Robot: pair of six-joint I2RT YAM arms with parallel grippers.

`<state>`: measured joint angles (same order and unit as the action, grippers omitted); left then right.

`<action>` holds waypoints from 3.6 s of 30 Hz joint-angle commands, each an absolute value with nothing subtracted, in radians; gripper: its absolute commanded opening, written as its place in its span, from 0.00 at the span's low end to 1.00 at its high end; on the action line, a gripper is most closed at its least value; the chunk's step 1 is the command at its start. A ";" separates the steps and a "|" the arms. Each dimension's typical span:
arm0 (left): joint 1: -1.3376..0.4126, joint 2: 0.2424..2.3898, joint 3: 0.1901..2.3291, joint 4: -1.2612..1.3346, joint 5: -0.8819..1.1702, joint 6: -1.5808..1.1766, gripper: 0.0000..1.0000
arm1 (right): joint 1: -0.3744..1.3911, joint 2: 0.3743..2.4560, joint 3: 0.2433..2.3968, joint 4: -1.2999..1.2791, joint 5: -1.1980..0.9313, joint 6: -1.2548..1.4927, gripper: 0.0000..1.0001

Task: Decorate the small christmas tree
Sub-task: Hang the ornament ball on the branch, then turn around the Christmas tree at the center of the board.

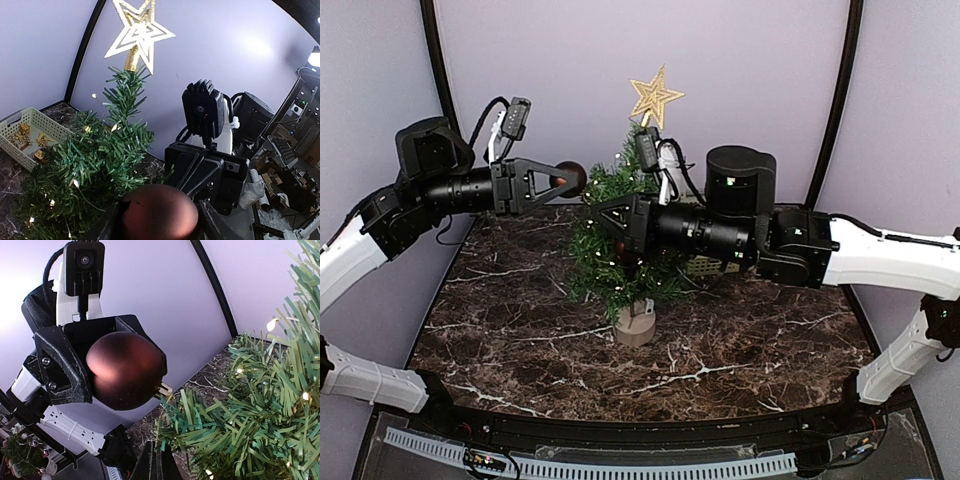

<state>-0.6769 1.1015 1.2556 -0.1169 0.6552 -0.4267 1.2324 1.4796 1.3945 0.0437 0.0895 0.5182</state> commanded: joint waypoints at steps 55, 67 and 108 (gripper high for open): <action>-0.672 1.123 1.251 -0.083 0.634 -0.418 0.69 | 1.245 1.390 1.322 0.044 0.200 0.551 0.01; -0.671 1.006 1.147 -0.115 0.549 -0.429 0.76 | 1.244 1.373 1.315 0.074 0.167 0.525 0.11; -0.754 0.865 0.284 0.356 0.132 -1.041 0.71 | 0.627 1.023 0.710 0.147 -0.170 0.810 0.59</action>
